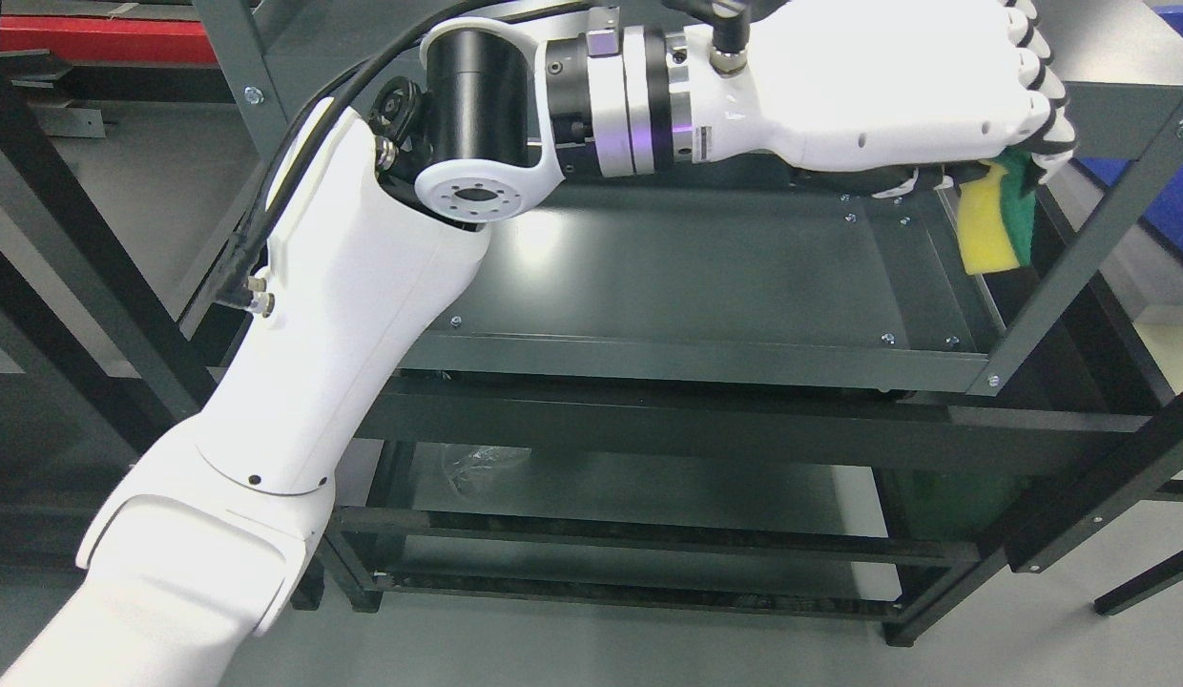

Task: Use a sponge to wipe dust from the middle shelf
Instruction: 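Wipe the sponge along the shelf edge toward the nearer upright post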

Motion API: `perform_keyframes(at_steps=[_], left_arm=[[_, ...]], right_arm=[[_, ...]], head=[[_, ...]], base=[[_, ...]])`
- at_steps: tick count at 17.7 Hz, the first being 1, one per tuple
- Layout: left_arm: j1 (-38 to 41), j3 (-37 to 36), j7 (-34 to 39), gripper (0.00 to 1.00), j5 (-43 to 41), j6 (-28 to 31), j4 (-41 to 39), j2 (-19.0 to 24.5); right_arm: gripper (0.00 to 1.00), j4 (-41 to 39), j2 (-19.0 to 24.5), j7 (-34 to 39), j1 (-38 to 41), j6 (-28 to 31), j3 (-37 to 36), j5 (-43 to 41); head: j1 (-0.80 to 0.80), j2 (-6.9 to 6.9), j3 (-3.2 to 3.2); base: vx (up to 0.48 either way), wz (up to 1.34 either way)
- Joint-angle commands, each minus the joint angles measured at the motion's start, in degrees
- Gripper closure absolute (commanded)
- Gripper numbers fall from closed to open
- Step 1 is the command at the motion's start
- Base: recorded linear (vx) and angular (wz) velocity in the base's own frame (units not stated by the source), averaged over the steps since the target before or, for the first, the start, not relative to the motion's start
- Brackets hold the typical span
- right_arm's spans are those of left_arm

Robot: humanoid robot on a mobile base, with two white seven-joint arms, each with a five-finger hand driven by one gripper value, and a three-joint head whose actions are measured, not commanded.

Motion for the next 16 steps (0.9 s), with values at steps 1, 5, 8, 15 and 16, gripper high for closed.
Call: perform_keyframes(at_steps=[1, 5, 8, 15, 16], left_arm=[[0.61, 0.15, -5.11, 1.0, -0.28, -0.86, -1.37, 0.8], [6.14, 13.07, -17.06, 1.0, 3.3, -0.96, -5.07, 0.8], [8.26, 18.98, -20.25, 1.0, 10.33, -0.96, -7.53, 8.2], [11.59, 26.98, -20.08, 0.99, 29.14, -0.96, -7.54, 34.48], [13.26, 27.95, -20.08, 0.99, 31.08, -0.96, -7.36, 37.65]], right_arm=[[0.0, -1.0, -1.0, 0.03, 0.01, 0.03, -0.01, 0.0], [0.0, -1.0, -1.0, 0.03, 0.01, 0.03, 0.08, 0.0], [0.0, -1.0, -1.0, 0.03, 0.01, 0.03, -0.01, 0.0], [0.0, -1.0, -1.0, 0.03, 0.01, 0.03, -0.01, 0.0], [0.0, -1.0, -1.0, 0.03, 0.01, 0.03, -0.01, 0.0]], head=[[0.0, 0.0, 0.0], [0.0, 0.0, 0.0], [0.0, 0.0, 0.0], [0.0, 0.0, 0.0], [0.0, 0.0, 0.0]], base=[[0.01, 0.06], [0.0, 0.0], [0.0, 0.0], [0.0, 0.0], [0.0, 0.0]])
